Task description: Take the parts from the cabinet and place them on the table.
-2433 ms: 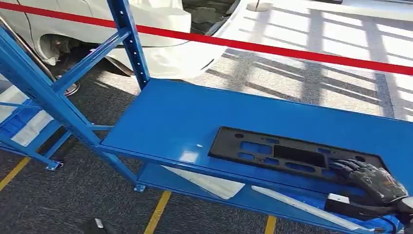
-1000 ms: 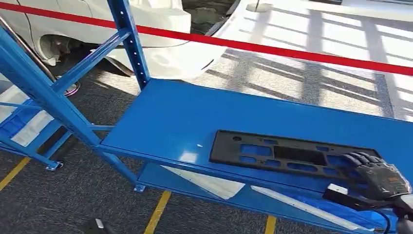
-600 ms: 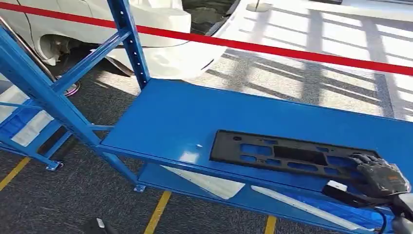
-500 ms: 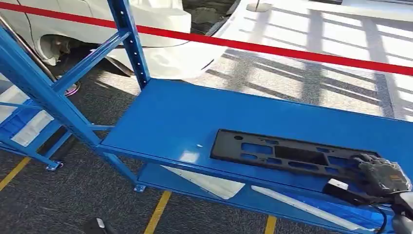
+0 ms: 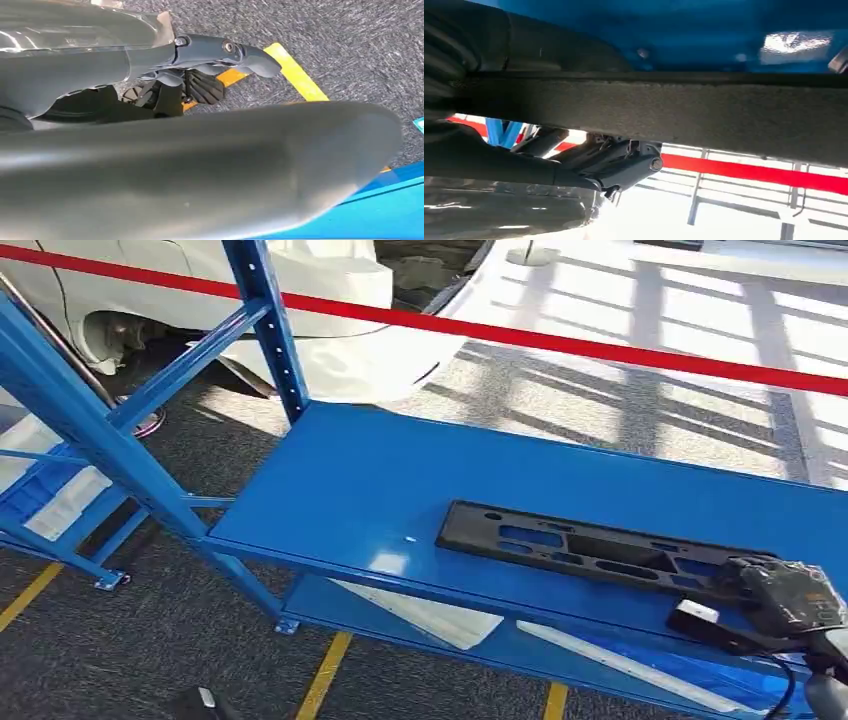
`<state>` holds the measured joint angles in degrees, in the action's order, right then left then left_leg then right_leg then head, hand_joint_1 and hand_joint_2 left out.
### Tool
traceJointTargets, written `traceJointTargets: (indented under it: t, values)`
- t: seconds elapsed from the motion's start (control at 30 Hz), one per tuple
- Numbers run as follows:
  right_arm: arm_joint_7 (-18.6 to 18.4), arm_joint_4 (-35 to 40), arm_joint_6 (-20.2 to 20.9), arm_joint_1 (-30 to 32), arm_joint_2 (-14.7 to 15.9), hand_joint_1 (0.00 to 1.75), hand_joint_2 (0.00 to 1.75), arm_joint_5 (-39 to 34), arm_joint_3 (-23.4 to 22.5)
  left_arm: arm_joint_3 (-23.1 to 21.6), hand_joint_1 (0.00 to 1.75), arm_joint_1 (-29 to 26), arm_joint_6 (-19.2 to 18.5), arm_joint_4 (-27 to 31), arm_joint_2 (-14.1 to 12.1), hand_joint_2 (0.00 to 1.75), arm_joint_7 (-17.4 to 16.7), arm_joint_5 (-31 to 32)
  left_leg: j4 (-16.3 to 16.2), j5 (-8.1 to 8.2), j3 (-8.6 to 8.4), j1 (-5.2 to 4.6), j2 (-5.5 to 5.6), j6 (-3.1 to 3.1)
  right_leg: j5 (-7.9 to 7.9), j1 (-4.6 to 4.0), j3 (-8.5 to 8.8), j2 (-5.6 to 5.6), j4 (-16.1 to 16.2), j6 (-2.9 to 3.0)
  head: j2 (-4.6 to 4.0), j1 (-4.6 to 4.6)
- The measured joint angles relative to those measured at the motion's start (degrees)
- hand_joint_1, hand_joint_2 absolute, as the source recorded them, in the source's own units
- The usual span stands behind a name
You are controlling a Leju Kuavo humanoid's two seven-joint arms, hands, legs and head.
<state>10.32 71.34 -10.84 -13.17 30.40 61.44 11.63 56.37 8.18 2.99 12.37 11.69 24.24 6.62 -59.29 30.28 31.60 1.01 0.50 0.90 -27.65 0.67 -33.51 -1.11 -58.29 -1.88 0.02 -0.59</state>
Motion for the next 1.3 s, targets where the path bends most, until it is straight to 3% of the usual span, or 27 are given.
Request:
traceJointTargets:
  t: [0.23, 0.33, 0.5, 0.63, 0.87, 1.27, 1.3]
  values:
    - [-0.22, 3.4, -4.47, 3.84, -0.11, 1.75, 1.75, 0.68, -1.85, 0.02, 0.0, -0.03, 0.2, 0.0, 0.0, 0.0, 0.3, 0.0, 0.0, 0.0, 0.06, 0.0, 0.03, 0.0, 0.0, 0.0, -0.04, 0.02, 0.0, 0.0, 0.0, -0.02]
    - [-1.05, 8.68, -10.02, 8.94, -1.07, 1.75, 1.75, 2.32, -3.61, 0.02, 0.0, -0.21, 0.63, 0.0, 0.0, 0.0, 0.48, 0.0, 0.01, 0.01, 0.22, 0.03, 0.09, 0.0, -0.02, -0.02, -0.13, 0.1, -0.01, 0.0, 0.0, 0.0]
    - [-0.35, 21.32, -22.43, 17.67, -6.23, 1.75, 1.75, 6.21, -7.48, 0.07, 0.0, -0.7, 1.36, 0.0, 0.0, 0.0, 0.59, 0.0, 0.07, 0.02, 0.29, 0.07, 0.09, -0.02, -0.06, -0.05, -0.29, 0.09, -0.03, 0.02, 0.0, -0.02]
    - [-0.31, 30.94, -27.1, 22.92, -10.22, 1.75, 1.75, 7.6, -8.87, 0.13, 0.0, -1.07, 1.86, 0.0, 0.0, 0.0, 0.78, 0.0, 0.11, 0.04, 0.28, 0.08, 0.08, -0.06, -0.11, -0.06, -0.31, 0.04, -0.05, 0.07, 0.0, -0.02]
    - [0.59, 41.08, -28.63, 28.3, -14.6, 1.75, 1.75, 8.5, -9.49, 0.59, 0.0, -1.43, 1.95, 0.0, 0.0, 0.0, 1.27, 0.0, 0.1, 0.03, 0.25, 0.06, 0.07, -0.06, -0.12, -0.05, -0.29, 0.04, -0.05, 0.07, 0.0, -0.02]
    - [7.37, 49.55, -28.63, 33.74, -24.94, 1.75, 1.75, 8.9, -12.85, 1.88, 0.0, -1.51, 2.36, 0.0, 0.0, 0.0, 1.62, 0.0, 0.11, 0.03, 0.25, 0.07, 0.07, -0.06, -0.14, -0.06, -0.3, 0.03, -0.05, 0.11, 0.0, -0.02]
    - [8.11, 49.79, -28.63, 34.1, -25.87, 1.75, 1.75, 8.72, -13.03, 1.92, 0.0, -1.51, 2.23, 0.0, 0.0, 1.75, 1.73, 0.0, 0.11, 0.03, 0.25, 0.07, 0.07, -0.06, -0.14, -0.05, -0.3, 0.03, -0.05, 0.11, 0.0, -0.02]
